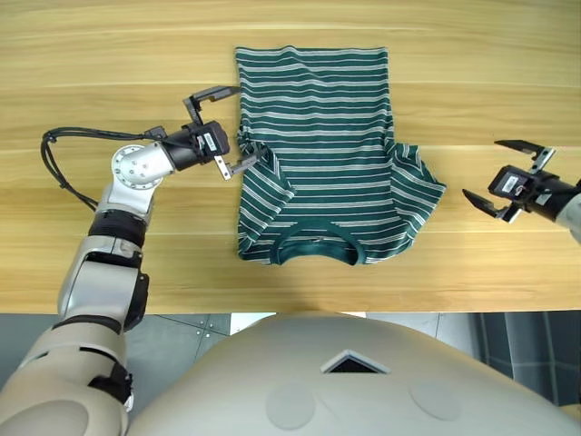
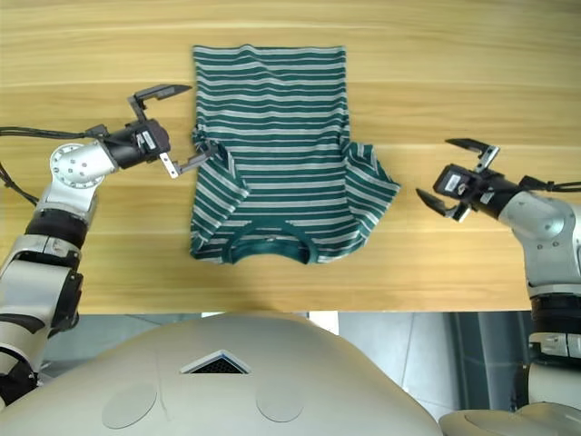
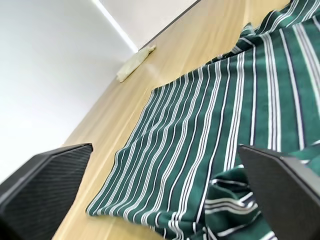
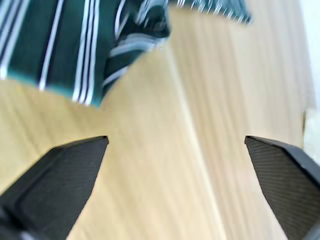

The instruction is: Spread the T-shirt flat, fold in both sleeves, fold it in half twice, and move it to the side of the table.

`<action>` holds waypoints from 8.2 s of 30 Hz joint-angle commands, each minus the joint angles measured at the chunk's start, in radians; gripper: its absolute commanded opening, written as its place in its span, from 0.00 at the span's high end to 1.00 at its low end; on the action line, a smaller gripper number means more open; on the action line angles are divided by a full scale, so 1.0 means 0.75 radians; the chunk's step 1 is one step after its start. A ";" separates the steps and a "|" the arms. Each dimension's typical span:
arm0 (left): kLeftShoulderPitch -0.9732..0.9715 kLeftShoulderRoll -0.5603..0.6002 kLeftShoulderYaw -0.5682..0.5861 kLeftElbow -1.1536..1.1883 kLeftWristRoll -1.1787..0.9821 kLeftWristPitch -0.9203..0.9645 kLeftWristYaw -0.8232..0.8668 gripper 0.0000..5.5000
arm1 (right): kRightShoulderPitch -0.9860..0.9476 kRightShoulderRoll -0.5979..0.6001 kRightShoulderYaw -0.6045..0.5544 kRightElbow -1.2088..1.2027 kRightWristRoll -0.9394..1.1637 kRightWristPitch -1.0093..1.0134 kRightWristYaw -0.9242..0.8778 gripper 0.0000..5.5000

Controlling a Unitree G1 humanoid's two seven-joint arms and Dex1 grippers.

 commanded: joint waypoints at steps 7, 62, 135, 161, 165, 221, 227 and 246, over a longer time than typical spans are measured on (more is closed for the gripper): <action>-0.003 0.004 0.039 -0.024 -0.006 0.052 -0.034 0.02 | -0.011 0.067 0.156 0.026 -0.055 0.023 -0.041 0.09; 0.005 -0.030 0.057 -0.027 0.052 0.058 -0.008 0.02 | -0.198 0.139 0.292 -0.181 0.132 -0.061 0.054 1.00; 0.048 -0.053 0.051 -0.115 0.030 0.106 -0.071 0.02 | 0.075 0.289 0.281 -0.214 0.471 -0.063 0.347 0.02; 0.561 0.552 0.067 -0.497 0.220 -0.018 -0.314 0.02 | 0.226 0.053 0.057 -0.274 0.362 -0.087 0.388 0.02; 0.613 0.543 0.005 -0.530 0.252 -0.034 -0.285 0.02 | 0.191 0.090 0.195 -0.259 0.253 -0.077 0.392 0.02; 0.512 0.470 -0.269 -0.654 0.072 -0.052 -0.273 1.00 | 0.155 0.060 0.422 -0.392 0.313 -0.029 0.399 1.00; 0.587 0.583 -0.226 -0.857 -0.180 -0.008 -0.359 1.00 | 0.301 -0.032 0.289 -0.535 0.566 -0.116 0.512 1.00; 0.689 0.561 -0.050 -1.006 -0.560 0.158 -0.518 1.00 | 0.473 -0.033 -0.021 -0.658 0.849 -0.158 0.668 1.00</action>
